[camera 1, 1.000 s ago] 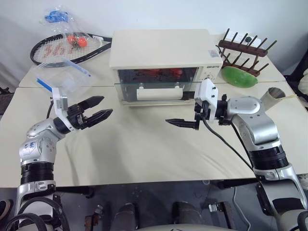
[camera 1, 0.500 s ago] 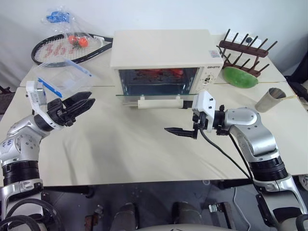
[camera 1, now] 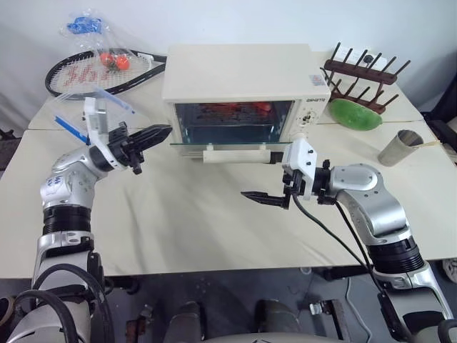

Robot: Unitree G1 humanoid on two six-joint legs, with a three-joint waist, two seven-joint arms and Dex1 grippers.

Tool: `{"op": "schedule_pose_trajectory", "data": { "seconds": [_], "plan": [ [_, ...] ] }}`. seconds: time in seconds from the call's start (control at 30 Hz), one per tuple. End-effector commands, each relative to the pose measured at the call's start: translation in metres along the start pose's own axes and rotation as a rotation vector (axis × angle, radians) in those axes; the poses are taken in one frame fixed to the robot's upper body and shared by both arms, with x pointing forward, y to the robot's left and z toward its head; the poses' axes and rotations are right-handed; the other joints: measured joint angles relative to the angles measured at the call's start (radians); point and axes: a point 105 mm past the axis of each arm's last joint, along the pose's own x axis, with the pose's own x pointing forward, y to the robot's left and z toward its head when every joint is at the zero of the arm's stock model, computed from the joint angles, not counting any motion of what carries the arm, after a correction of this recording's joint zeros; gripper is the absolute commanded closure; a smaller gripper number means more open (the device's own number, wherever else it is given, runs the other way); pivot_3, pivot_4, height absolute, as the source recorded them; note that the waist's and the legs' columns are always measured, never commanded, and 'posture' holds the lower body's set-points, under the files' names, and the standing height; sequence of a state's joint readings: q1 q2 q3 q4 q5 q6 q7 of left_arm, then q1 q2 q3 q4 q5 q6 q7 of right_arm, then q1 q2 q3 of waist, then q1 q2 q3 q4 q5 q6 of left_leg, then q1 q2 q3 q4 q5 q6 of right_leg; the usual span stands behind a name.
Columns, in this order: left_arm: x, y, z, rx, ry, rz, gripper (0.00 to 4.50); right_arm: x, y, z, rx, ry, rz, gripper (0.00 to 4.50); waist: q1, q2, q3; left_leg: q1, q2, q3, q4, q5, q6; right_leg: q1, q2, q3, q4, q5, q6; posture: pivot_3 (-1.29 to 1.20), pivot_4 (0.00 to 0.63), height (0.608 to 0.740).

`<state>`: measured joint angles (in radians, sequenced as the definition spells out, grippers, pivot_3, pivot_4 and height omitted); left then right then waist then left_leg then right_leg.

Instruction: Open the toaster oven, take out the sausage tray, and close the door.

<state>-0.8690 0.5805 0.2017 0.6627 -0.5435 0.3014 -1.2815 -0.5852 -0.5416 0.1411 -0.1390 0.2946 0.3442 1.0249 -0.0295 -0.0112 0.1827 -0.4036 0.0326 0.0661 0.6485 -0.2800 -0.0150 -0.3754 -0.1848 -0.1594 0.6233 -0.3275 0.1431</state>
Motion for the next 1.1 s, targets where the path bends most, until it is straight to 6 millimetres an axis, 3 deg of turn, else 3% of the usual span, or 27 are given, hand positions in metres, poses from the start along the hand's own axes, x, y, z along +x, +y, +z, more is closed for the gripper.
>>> {"op": "schedule_pose_trajectory", "data": {
  "seconds": [0.03, 0.4, 0.83, 0.97, 1.1],
  "plan": [
    [0.009, 0.002, -0.007, 0.025, 0.073, -0.038, 4.48, 0.004, 0.014, 0.017, -0.044, -0.053, 0.038, 0.00, -0.001, 0.000, 0.000, 0.000, 0.000, 0.000, 0.000, 0.000, 0.000, 0.000, 0.000, 0.000, 0.000, 0.000, 0.000, 0.00, 0.150, 0.740],
    [0.025, 0.004, -0.030, -0.015, 0.219, -0.101, 4.48, -0.008, 0.010, 0.009, -0.030, 0.022, -0.032, 0.00, 0.004, 0.000, 0.000, -0.001, 0.000, 0.001, 0.001, 0.000, 0.000, 0.000, 0.000, 0.000, 0.000, 0.000, 0.000, 0.00, 0.150, 0.740],
    [0.031, 0.005, -0.029, -0.005, 0.237, -0.119, 4.48, -0.035, -0.018, -0.022, -0.062, 0.214, -0.133, 0.00, 0.008, -0.001, 0.000, -0.001, 0.000, 0.000, 0.003, 0.000, 0.000, 0.000, 0.000, 0.000, 0.001, 0.000, 0.000, 0.00, 0.150, 0.740],
    [0.030, 0.003, -0.034, -0.010, 0.279, -0.142, 4.48, -0.056, -0.014, -0.032, -0.056, 0.307, -0.113, 0.00, 0.010, -0.001, 0.000, -0.001, -0.001, 0.000, 0.003, 0.000, 0.000, 0.000, 0.000, 0.000, 0.001, 0.000, 0.000, 0.00, 0.150, 0.740],
    [0.028, 0.000, -0.040, -0.011, 0.322, -0.169, 4.48, -0.095, 0.012, -0.036, -0.001, 0.410, -0.023, 0.00, 0.030, -0.002, 0.001, -0.002, -0.001, 0.000, 0.003, -0.001, 0.001, 0.000, 0.000, 0.000, 0.000, 0.000, 0.000, 0.00, 0.150, 0.740]
  ]
}}
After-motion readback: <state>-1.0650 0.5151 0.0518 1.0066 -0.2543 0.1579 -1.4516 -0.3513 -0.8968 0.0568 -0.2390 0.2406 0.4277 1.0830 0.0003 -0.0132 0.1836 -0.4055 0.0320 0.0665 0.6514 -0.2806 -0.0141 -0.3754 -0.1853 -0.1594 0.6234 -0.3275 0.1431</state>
